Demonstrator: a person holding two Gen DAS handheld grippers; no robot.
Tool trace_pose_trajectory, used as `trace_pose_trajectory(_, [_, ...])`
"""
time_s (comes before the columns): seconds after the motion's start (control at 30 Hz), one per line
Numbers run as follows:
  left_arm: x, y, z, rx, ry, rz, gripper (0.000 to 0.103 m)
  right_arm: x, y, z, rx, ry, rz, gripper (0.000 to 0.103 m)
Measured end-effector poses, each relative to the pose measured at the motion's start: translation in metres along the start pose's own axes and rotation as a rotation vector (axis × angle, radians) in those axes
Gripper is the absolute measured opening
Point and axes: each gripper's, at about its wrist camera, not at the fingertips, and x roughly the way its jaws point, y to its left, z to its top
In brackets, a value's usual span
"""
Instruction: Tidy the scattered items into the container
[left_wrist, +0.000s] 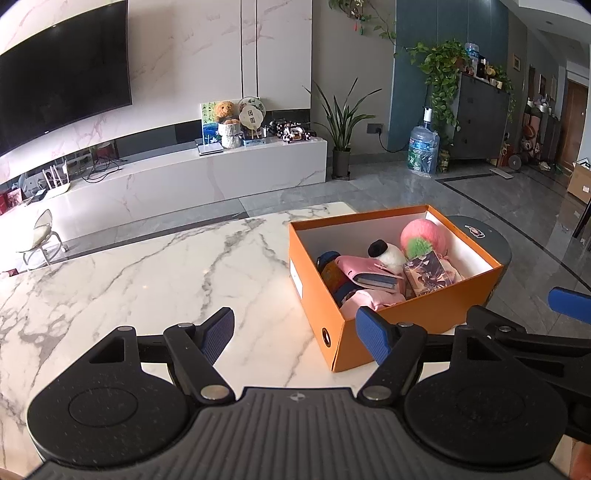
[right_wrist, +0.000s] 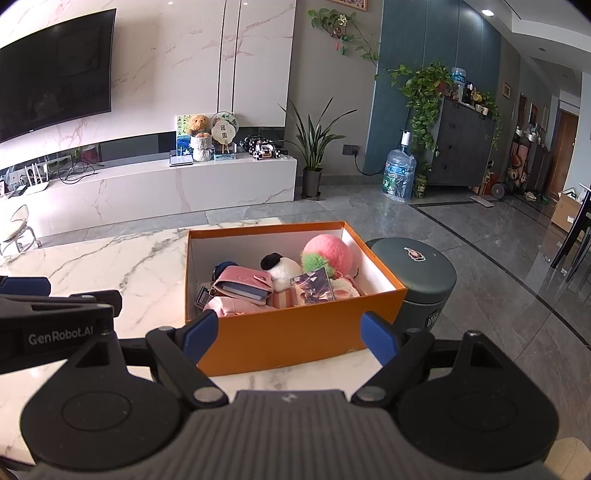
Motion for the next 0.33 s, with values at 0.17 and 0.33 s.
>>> trace_pose_trajectory(0.17, [-0.0010, 0.0000, -0.0005, 0.001, -0.002, 0.002, 0.086, -0.0006, 0.0008, -0.0002, 0.003, 0.000, 0.002, 0.086])
trace_pose_trajectory(0.33, [-0.0025, 0.0003, 0.0004, 0.007, -0.012, 0.001, 0.086, -0.0011, 0.0006, 0.0004, 0.002, -0.002, 0.003, 0.086])
